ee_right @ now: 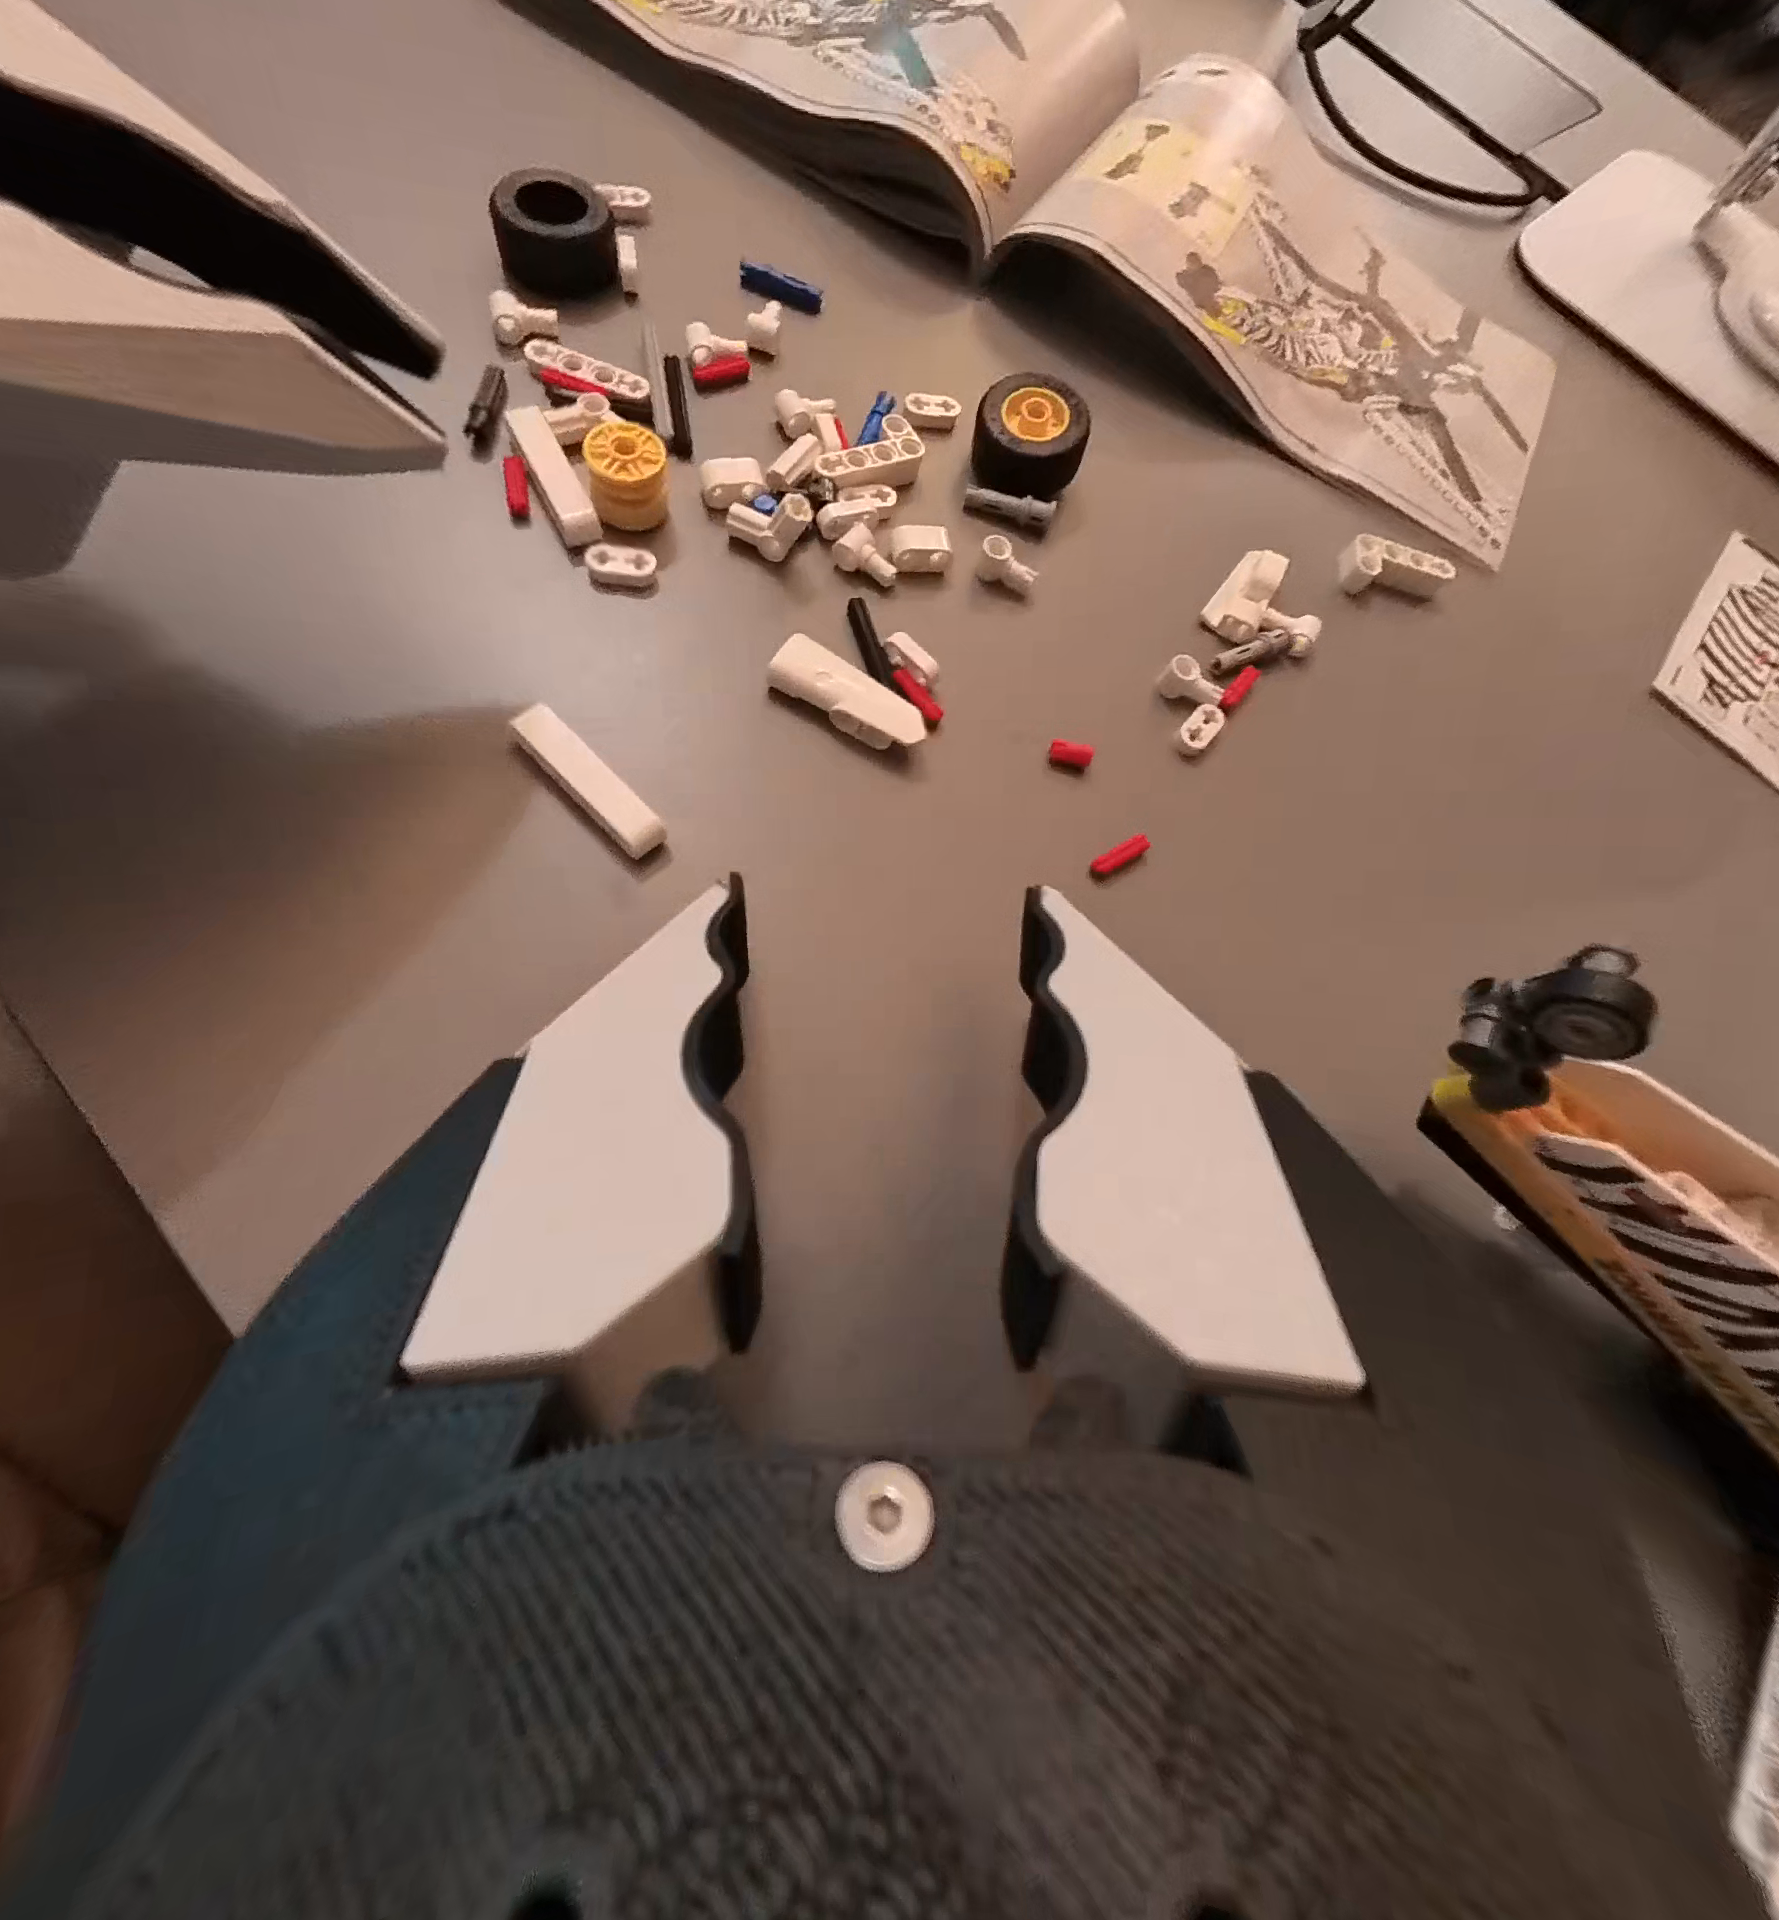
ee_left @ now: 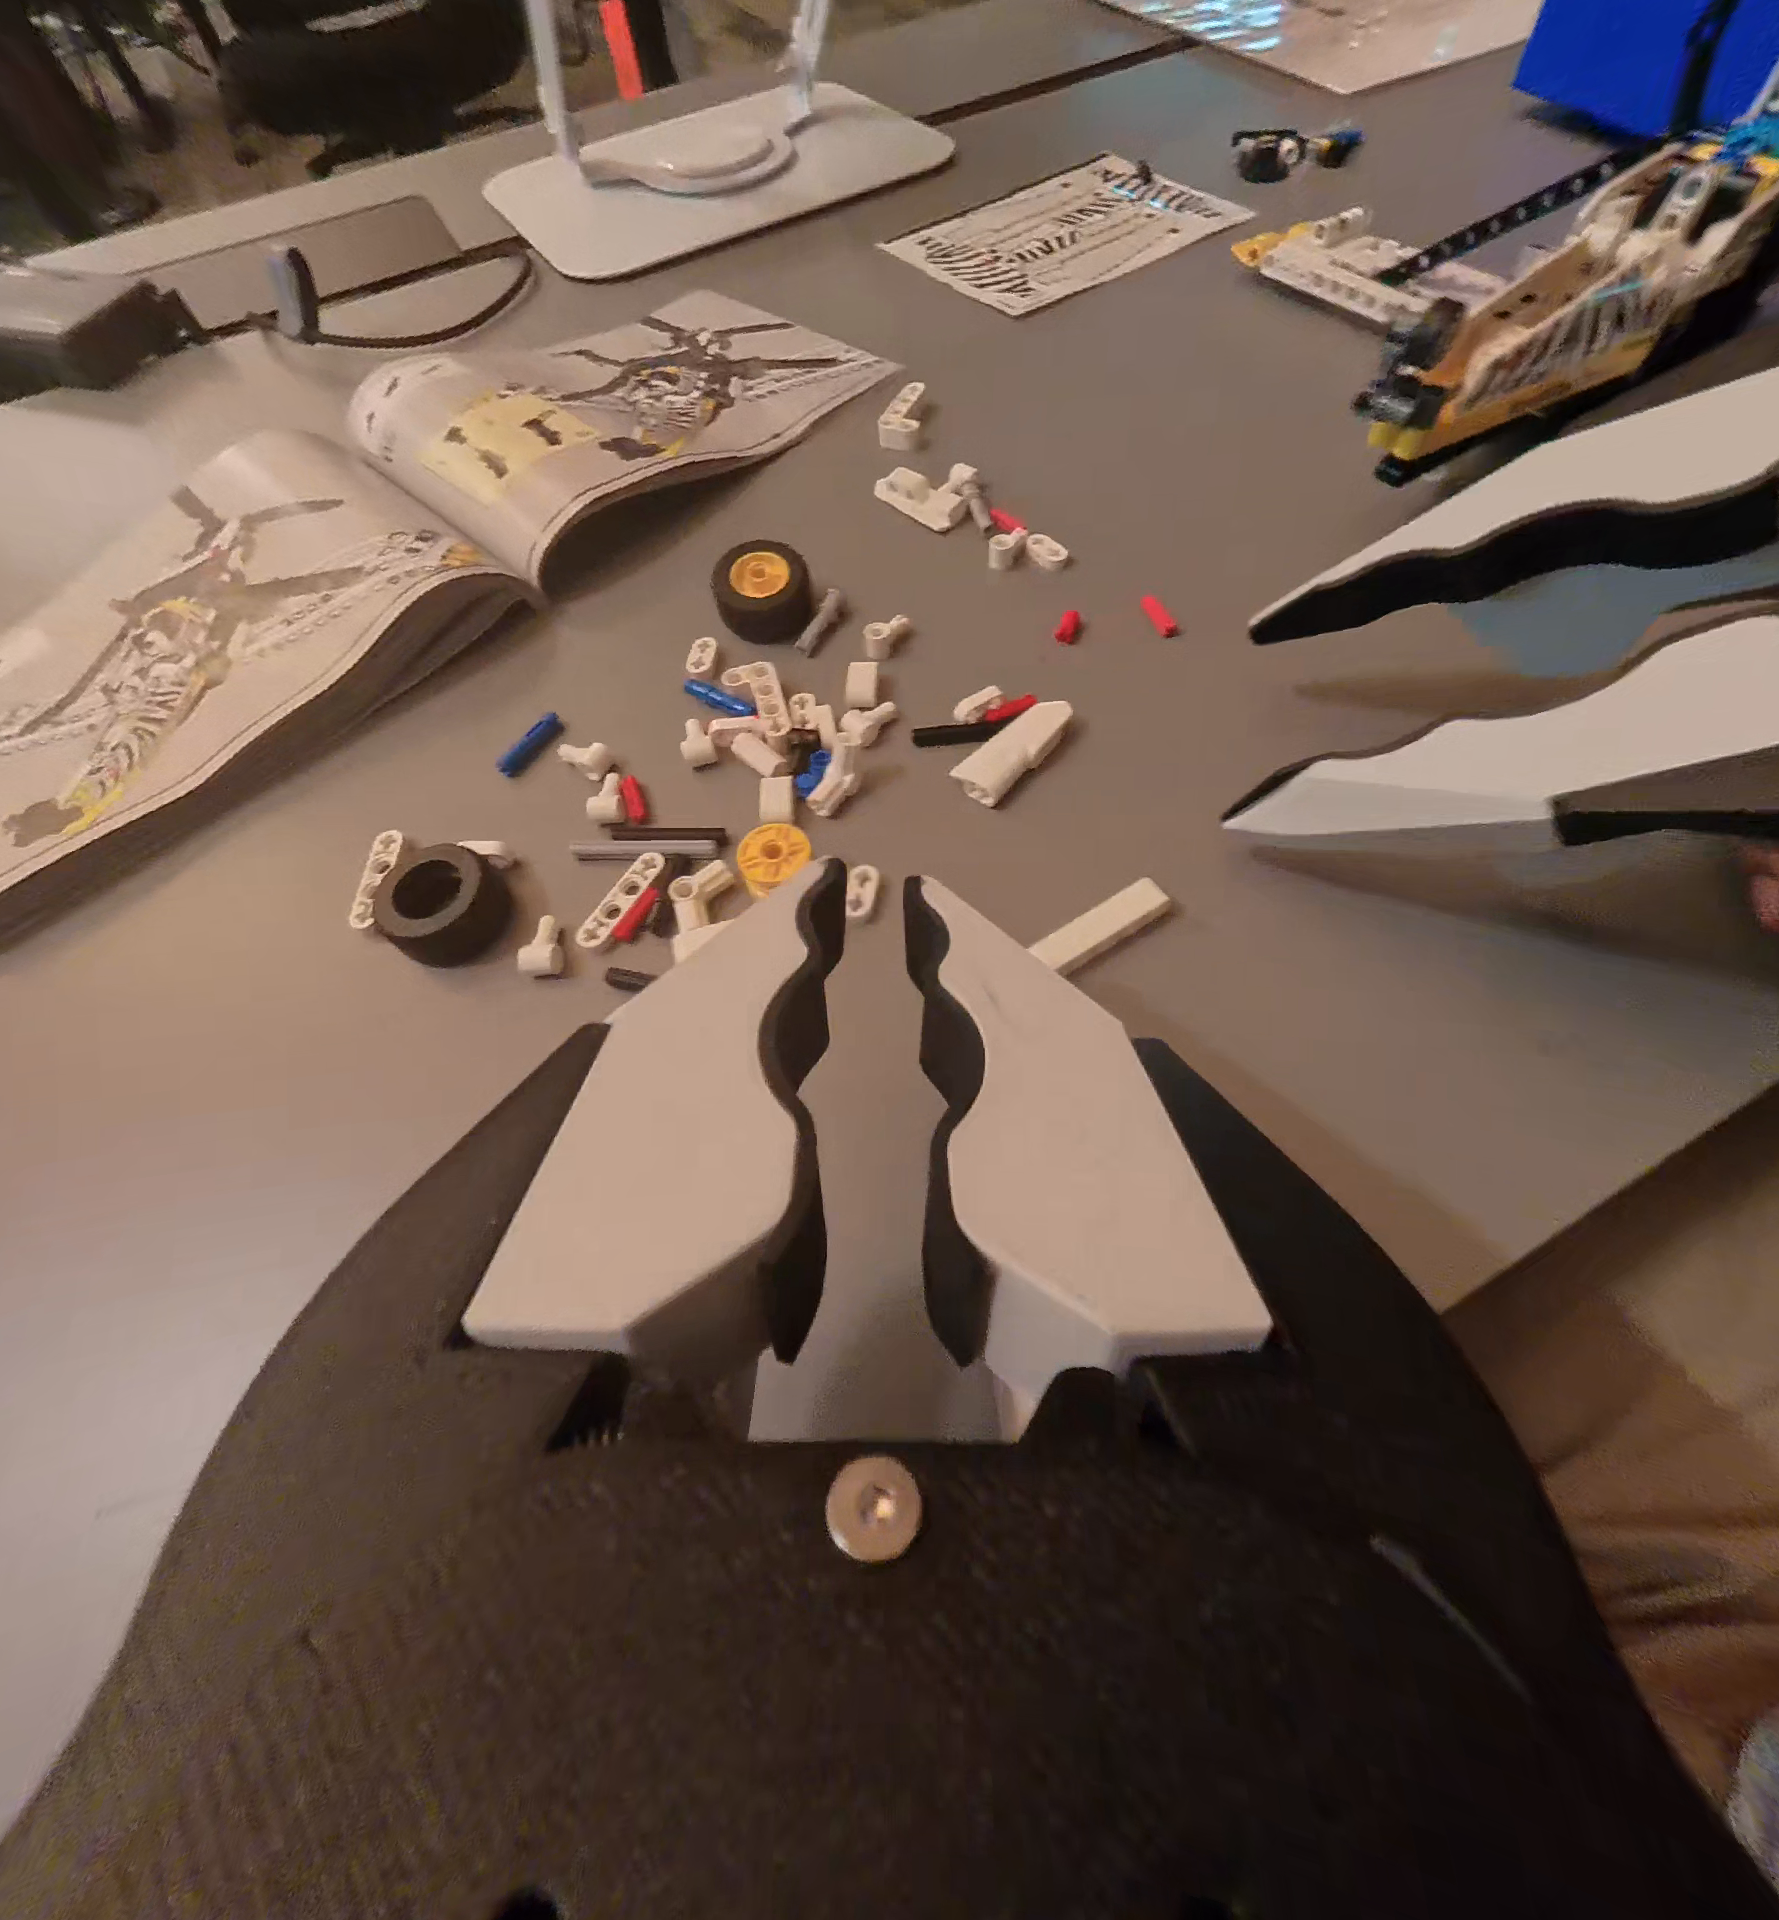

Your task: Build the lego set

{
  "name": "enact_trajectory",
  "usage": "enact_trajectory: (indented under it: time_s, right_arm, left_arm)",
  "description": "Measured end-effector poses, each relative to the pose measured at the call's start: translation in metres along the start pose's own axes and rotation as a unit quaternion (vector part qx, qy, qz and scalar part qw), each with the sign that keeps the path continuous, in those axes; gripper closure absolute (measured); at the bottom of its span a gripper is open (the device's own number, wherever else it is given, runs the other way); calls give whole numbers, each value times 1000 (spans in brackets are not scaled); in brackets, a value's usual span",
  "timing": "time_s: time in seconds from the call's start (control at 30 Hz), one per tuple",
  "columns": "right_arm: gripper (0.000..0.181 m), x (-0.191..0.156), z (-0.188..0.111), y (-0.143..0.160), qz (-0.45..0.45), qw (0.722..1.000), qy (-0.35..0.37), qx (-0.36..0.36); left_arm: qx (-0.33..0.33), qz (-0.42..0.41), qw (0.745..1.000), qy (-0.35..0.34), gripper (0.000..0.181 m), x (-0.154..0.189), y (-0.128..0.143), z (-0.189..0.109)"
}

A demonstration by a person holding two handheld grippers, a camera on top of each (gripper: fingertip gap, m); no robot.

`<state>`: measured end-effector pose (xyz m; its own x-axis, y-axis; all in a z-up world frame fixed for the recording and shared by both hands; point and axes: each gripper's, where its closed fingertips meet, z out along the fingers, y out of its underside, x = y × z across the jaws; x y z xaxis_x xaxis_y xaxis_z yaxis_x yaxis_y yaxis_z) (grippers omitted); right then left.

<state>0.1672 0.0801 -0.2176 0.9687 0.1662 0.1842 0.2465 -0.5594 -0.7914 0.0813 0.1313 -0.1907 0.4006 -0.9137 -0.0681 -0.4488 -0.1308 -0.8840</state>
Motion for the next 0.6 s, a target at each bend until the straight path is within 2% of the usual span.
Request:
enact_trajectory:
  time_s: [0.13,0.33,0.43,0.6]
  right_arm:
    - [126,3,2,0,37,999,-22,0]
    - [112,9,3,0,65,998,-26,0]
    - [110,9,3,-1,75,997,-32,3]
    - [112,7,-1,-5,76,996,-45,21]
  left_arm:
    - [-28,-9,1000,5,164,-4,11,10]
    - [-56,-21,998,4,162,-6,18,15]
    - [-66,-22,998,8,154,-5,22,16]
    - [-73,21,997,-23,137,-4,24,17]
